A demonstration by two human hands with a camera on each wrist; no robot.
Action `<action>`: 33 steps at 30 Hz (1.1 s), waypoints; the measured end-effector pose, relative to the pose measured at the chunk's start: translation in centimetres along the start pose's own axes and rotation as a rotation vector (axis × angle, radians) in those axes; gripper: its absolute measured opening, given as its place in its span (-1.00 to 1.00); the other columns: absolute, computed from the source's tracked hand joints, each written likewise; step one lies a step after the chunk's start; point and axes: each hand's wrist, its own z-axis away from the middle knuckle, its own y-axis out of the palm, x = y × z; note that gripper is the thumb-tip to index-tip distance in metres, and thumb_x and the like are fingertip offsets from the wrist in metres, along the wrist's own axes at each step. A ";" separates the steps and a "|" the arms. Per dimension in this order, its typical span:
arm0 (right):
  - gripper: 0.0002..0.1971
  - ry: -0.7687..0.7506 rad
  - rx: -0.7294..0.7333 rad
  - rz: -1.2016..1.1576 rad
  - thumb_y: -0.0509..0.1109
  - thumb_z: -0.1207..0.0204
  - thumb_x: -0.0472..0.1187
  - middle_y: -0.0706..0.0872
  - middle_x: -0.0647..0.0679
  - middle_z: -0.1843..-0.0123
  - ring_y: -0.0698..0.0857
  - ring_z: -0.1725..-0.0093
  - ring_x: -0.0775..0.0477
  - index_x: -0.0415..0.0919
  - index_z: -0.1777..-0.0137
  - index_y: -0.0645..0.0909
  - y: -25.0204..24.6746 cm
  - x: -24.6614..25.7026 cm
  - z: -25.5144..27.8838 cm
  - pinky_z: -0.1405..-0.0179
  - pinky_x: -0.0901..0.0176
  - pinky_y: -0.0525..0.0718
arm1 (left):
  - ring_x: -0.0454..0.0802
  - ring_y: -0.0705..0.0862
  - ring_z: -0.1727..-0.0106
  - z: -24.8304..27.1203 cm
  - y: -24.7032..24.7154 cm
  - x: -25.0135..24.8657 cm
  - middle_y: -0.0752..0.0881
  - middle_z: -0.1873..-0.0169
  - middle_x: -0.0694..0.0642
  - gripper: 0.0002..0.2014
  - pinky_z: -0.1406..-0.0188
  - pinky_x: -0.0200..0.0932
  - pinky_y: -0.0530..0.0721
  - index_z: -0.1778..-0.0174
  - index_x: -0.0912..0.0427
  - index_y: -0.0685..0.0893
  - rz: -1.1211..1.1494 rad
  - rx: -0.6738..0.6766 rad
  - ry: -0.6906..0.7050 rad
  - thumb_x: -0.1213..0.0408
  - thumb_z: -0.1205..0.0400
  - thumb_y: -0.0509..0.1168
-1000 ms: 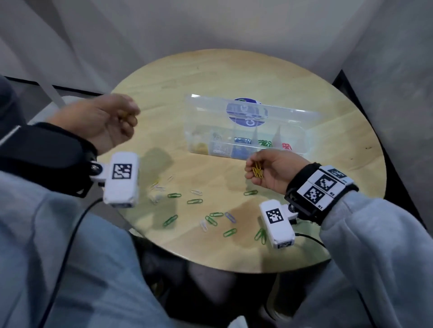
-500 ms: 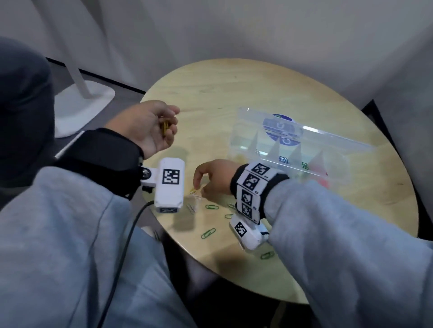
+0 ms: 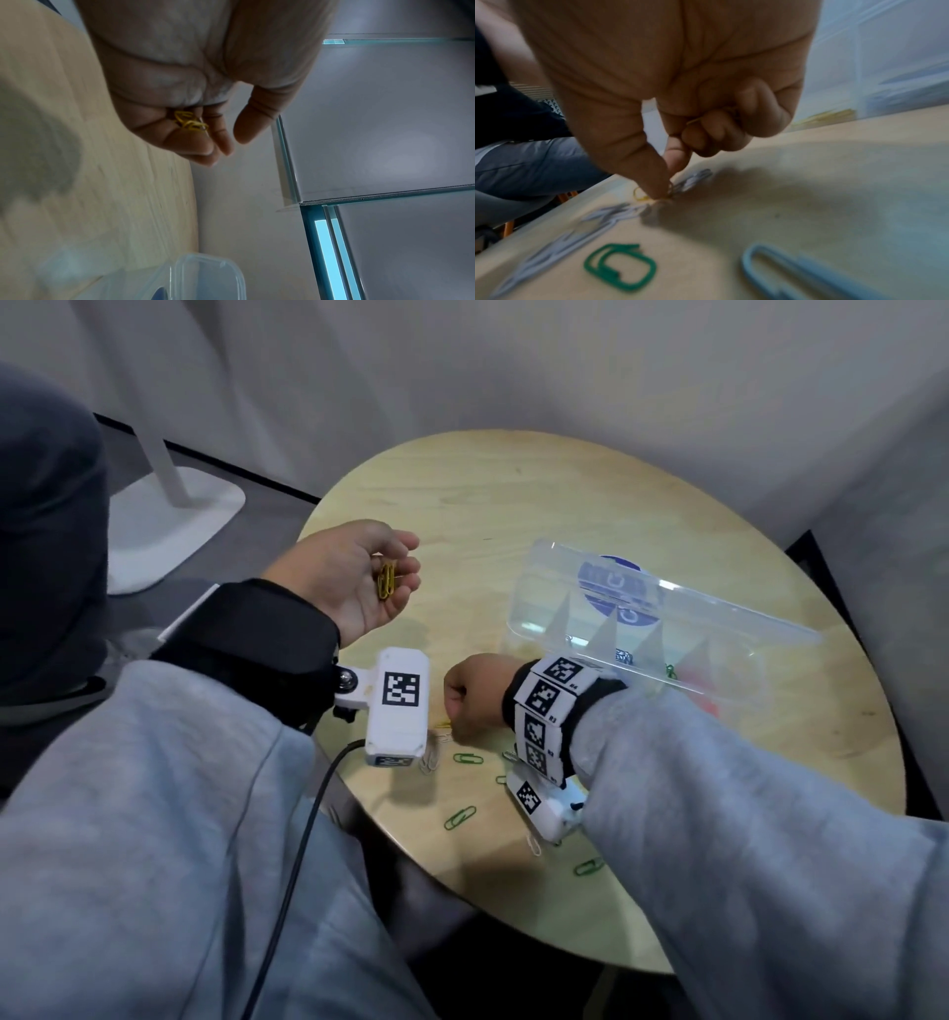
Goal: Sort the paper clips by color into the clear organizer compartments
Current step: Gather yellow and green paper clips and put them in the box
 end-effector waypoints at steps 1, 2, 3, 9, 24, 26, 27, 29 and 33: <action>-0.89 -0.003 -0.018 -0.024 0.29 -0.38 -0.31 0.53 0.04 0.29 0.48 0.34 0.01 -0.08 0.22 0.47 -0.1 0.0 0.3 0.45 0.26 0.44 | -0.13 0.54 0.43 0.0 0.0 0.1 0.53 0.37 0.06 -0.83 0.60 -0.43 0.54 0.19 0.18 0.54 -0.002 -0.002 -0.001 0.42 -0.61 0.07; -0.88 -0.006 -0.041 -0.040 0.31 -0.38 -0.31 0.56 0.05 0.25 0.50 0.33 0.01 -0.07 0.17 0.49 0.0 0.0 0.4 0.44 0.25 0.47 | -0.13 0.54 0.43 -0.1 0.0 0.2 0.53 0.36 0.07 -0.83 0.60 -0.43 0.55 0.19 0.18 0.54 -0.005 -0.004 -0.003 0.42 -0.61 0.07; -0.87 -0.017 -0.062 -0.041 0.32 -0.38 -0.29 0.58 0.06 0.22 0.53 0.31 0.00 -0.06 0.13 0.51 0.1 0.2 0.4 0.41 0.24 0.50 | -0.12 0.54 0.42 -0.1 0.1 0.3 0.53 0.36 0.07 -0.83 0.60 -0.43 0.55 0.19 0.18 0.54 -0.010 -0.004 -0.005 0.42 -0.61 0.07; -0.89 -0.040 -0.005 0.125 0.19 -0.54 -0.22 0.48 0.04 0.38 0.50 0.30 -0.05 -0.13 0.19 0.51 0.7 0.9 -0.4 0.40 0.24 0.43 | -0.06 0.58 0.33 -0.3 1.0 0.6 0.55 0.31 0.12 -0.83 0.48 -0.38 0.63 0.19 0.21 0.55 -0.050 -0.012 -0.027 0.43 -0.61 0.08; -0.80 0.248 -0.325 -1.011 0.36 -0.48 -0.34 0.45 -0.10 0.40 0.36 0.47 -0.01 -0.22 0.35 0.47 -5.9 -7.9 4.0 0.49 0.24 0.34 | 0.14 0.56 0.00 -1.2 7.2 1.7 0.51 0.02 0.27 -0.74 -0.04 -0.13 0.60 0.20 0.23 0.58 -0.074 0.174 -0.167 0.15 -0.65 0.12; -0.81 0.271 -0.342 -1.050 0.34 -0.50 -0.36 0.47 -0.11 0.39 0.40 0.46 -0.03 -0.24 0.32 0.46 -5.9 -8.1 3.5 0.44 0.23 0.41 | 0.15 0.53 -0.04 -1.5 8.0 2.1 0.48 -0.03 0.28 -0.72 -0.08 -0.12 0.59 0.14 0.25 0.60 -0.047 0.189 -0.177 0.12 -0.64 0.11; -0.81 0.268 -0.347 -1.084 0.32 -0.52 -0.38 0.49 -0.12 0.39 0.44 0.45 -0.03 -0.24 0.32 0.46 -5.8 -8.1 3.2 0.40 0.22 0.49 | 0.15 0.51 -0.03 -1.6 8.3 2.2 0.47 -0.03 0.28 -0.71 -0.07 -0.12 0.57 0.11 0.26 0.60 -0.033 0.193 -0.176 0.10 -0.64 0.11; -0.81 0.260 -0.366 -1.174 0.27 -0.53 -0.44 0.56 -0.15 0.33 0.57 0.37 -0.05 -0.24 0.29 0.47 -5.5 -8.3 2.8 0.15 0.15 0.70 | 0.10 0.48 0.03 -1.7 9.0 2.4 0.43 0.05 0.25 -0.67 -0.01 -0.14 0.50 0.07 0.28 0.61 0.015 0.199 -0.170 0.08 -0.62 0.10; -0.60 0.245 -0.421 -1.154 0.29 -0.45 -0.42 0.59 -0.16 -0.06 0.67 -0.26 -0.28 -0.29 -0.31 0.52 -4.7 -8.7 2.3 -0.32 -0.14 0.63 | 0.08 0.27 -0.58 -1.6 9.8 2.7 0.37 -0.42 0.31 -0.65 -0.46 -0.11 0.31 -0.02 0.21 0.61 0.087 0.244 -0.156 0.04 -0.63 0.04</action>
